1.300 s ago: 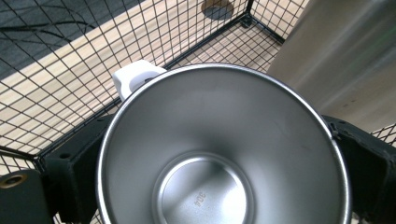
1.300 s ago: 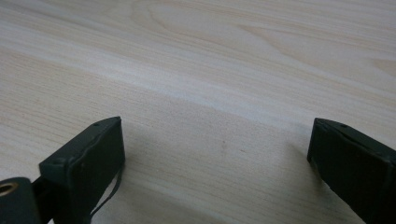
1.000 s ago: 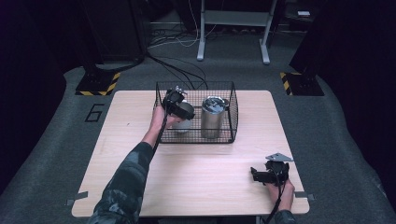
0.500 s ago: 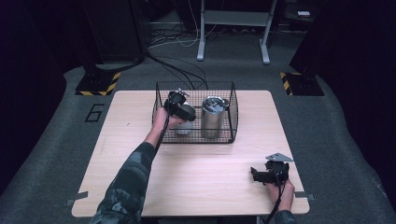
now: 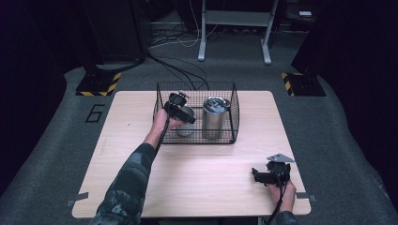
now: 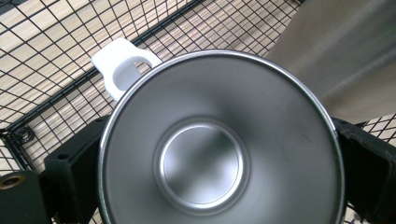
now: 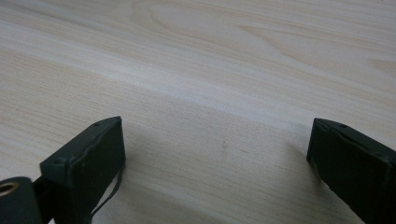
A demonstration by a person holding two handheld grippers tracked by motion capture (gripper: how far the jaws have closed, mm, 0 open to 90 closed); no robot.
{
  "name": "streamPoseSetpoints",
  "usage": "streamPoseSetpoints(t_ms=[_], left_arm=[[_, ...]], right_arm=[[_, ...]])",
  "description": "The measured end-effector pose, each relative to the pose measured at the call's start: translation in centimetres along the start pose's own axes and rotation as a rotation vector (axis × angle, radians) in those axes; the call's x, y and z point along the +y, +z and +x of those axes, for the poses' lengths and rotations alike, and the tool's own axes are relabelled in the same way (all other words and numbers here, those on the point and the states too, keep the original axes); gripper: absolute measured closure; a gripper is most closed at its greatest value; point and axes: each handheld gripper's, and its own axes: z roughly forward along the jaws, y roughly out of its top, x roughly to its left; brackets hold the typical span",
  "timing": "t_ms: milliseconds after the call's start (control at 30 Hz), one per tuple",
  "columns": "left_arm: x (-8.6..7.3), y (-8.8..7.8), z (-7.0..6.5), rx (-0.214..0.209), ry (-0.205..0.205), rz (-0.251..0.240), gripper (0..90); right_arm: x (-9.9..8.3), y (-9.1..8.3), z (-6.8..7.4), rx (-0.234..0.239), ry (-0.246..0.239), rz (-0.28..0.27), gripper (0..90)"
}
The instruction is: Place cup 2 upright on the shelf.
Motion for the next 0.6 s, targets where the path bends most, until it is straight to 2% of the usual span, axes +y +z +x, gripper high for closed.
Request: streamPoseSetpoints(t_ms=[200,300,367,500,600], left_arm=[[-0.1,-0.1,-0.2,0.023,-0.027,-0.008,5.5],[-0.2,-0.2,-0.2,0.021,-0.033,-0.010,5.3],[-0.3,-0.4,-0.1,0.019,-0.054,-0.021,3.2],[-0.2,-1.1,-0.3,0.026,-0.056,-0.046,1.4],[-0.1,-1.7,-0.3,0.014,-0.045,-0.055,0.6]], right_arm=[[0.0,0.0,0.0,0.000,0.000,-0.002,3.8],[0.0,0.0,0.0,0.000,0.001,-0.001,3.8],[0.0,0.0,0.0,0.000,0.000,0.001,3.8],[0.0,0.0,0.0,0.001,0.000,0.001,3.8],[0.0,0.0,0.0,0.000,0.001,-0.001,3.8]])
